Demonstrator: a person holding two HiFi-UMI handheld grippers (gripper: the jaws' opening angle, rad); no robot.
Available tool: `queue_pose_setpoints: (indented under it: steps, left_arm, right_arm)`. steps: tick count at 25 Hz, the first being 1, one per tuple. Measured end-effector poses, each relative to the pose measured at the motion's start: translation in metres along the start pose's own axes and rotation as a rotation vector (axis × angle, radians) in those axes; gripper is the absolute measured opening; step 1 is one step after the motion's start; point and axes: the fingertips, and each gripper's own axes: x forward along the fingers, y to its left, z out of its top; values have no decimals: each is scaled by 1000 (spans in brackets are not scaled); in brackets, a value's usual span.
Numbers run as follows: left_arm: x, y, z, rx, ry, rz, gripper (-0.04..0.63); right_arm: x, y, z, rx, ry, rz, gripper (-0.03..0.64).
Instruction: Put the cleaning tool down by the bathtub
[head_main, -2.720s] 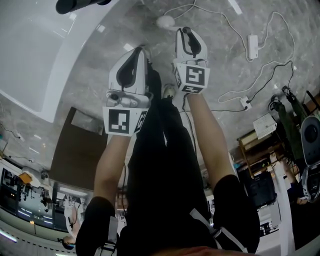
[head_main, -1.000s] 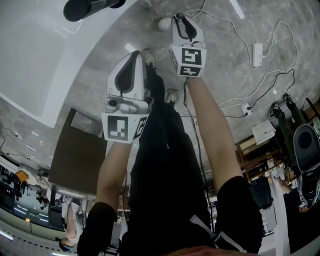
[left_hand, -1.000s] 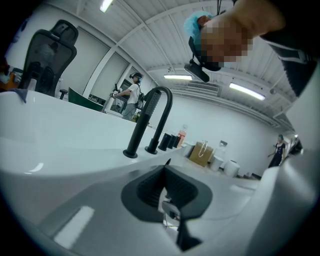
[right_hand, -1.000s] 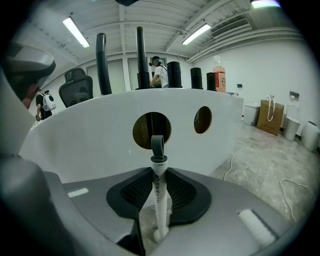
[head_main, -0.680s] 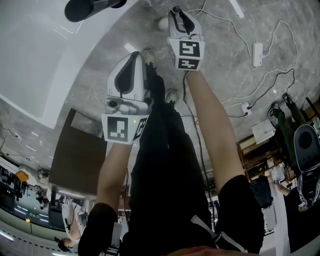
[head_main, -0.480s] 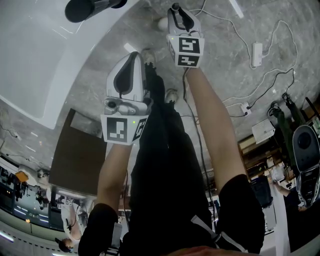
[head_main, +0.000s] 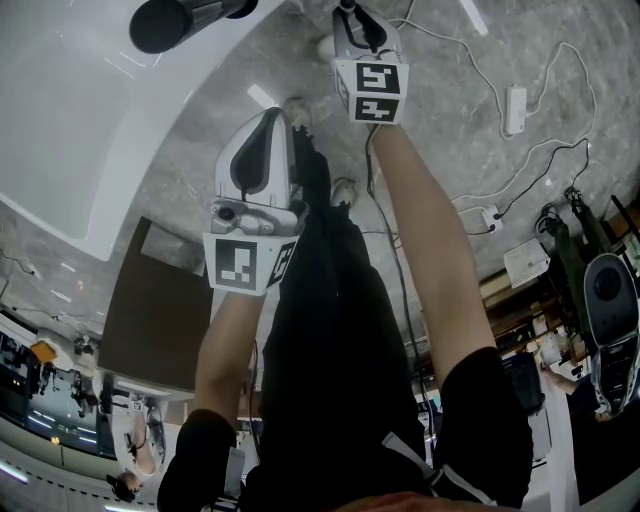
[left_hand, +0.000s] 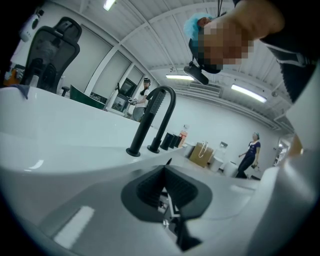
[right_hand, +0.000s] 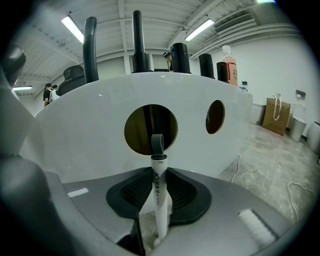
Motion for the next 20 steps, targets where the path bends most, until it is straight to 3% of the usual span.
queue_pose_setpoints:
  steps: [20]
  left_arm:
    - [-2,16,1,-12,3,28,7]
  right_arm:
    - [41,0,9,-12,32,16,91]
